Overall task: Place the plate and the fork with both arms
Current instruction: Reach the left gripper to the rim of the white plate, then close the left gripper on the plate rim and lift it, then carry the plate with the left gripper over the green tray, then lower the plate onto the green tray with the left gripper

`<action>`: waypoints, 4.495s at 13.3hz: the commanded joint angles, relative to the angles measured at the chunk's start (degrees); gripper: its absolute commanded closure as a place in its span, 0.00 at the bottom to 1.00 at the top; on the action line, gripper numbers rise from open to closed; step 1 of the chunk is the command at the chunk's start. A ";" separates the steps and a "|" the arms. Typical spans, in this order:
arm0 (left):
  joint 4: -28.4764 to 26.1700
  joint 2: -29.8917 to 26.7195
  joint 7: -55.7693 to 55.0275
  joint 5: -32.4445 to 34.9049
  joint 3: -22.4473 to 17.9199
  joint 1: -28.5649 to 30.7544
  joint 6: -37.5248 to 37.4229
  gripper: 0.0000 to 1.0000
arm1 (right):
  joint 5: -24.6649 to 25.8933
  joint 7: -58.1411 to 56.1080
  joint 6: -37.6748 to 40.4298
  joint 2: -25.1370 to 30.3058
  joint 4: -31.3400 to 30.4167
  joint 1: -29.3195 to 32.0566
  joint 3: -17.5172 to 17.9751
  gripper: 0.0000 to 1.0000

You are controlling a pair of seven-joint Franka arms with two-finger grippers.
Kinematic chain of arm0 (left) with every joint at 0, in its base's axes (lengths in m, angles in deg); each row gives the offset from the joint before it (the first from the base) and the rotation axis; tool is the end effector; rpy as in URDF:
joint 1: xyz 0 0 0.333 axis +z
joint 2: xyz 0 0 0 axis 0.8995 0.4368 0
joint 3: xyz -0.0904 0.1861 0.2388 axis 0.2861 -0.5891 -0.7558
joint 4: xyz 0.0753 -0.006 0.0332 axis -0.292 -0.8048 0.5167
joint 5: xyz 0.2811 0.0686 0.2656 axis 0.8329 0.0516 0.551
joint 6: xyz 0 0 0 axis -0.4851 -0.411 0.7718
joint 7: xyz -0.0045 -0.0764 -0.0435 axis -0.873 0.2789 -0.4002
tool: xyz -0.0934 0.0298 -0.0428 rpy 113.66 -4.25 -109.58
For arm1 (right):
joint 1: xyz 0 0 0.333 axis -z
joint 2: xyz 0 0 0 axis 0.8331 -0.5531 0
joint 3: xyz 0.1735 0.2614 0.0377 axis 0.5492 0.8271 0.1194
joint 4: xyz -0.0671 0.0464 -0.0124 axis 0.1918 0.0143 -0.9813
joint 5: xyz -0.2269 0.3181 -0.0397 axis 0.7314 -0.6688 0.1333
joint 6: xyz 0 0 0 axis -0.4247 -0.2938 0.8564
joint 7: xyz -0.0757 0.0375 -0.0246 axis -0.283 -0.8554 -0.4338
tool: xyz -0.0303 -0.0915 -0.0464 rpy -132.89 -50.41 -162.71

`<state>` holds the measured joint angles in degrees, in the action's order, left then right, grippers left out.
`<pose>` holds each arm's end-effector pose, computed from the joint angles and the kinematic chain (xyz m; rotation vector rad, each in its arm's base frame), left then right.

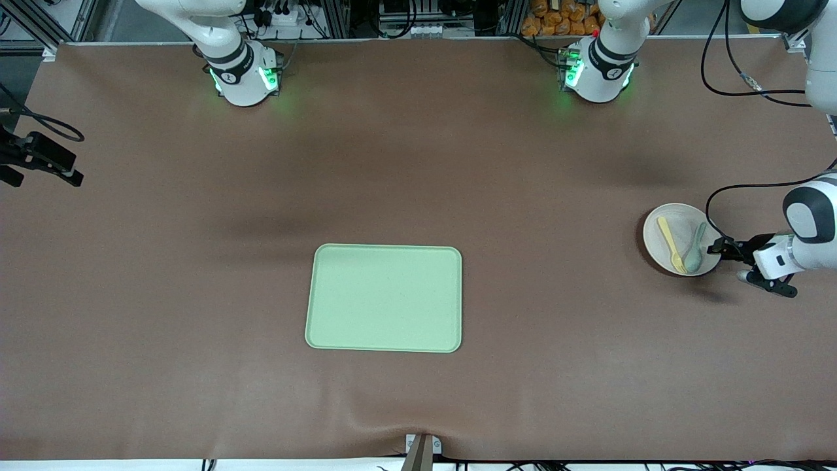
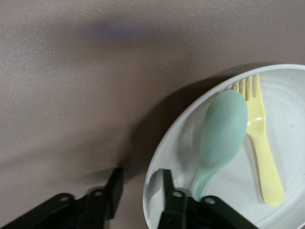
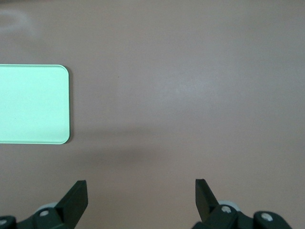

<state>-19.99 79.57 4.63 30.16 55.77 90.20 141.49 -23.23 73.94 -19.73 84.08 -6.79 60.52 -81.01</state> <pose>0.5907 0.2476 0.1792 2.9054 -0.4983 -0.3285 0.5521 -0.0351 0.6448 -3.1253 0.0242 -0.1046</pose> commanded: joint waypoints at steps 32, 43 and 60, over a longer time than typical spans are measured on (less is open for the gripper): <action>23.68 7.48 -23.52 -8.77 14.62 -28.55 -8.04 1.00 | -1.06 -1.00 0.52 -0.32 0.49 1.88 0.89 0.00; 26.85 13.19 -39.51 -12.82 14.53 -37.70 7.35 1.00 | -1.06 -1.00 0.34 -0.41 0.49 1.97 0.80 0.00; 26.50 17.94 -52.71 -15.10 14.09 -44.20 20.63 1.00 | -1.06 -1.08 0.52 -0.41 0.40 2.58 0.80 0.00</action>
<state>4.76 96.29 -47.41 16.24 70.56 47.13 161.04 -23.28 73.94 -19.63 83.95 -6.86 61.56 -81.16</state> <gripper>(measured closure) 0.943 0.000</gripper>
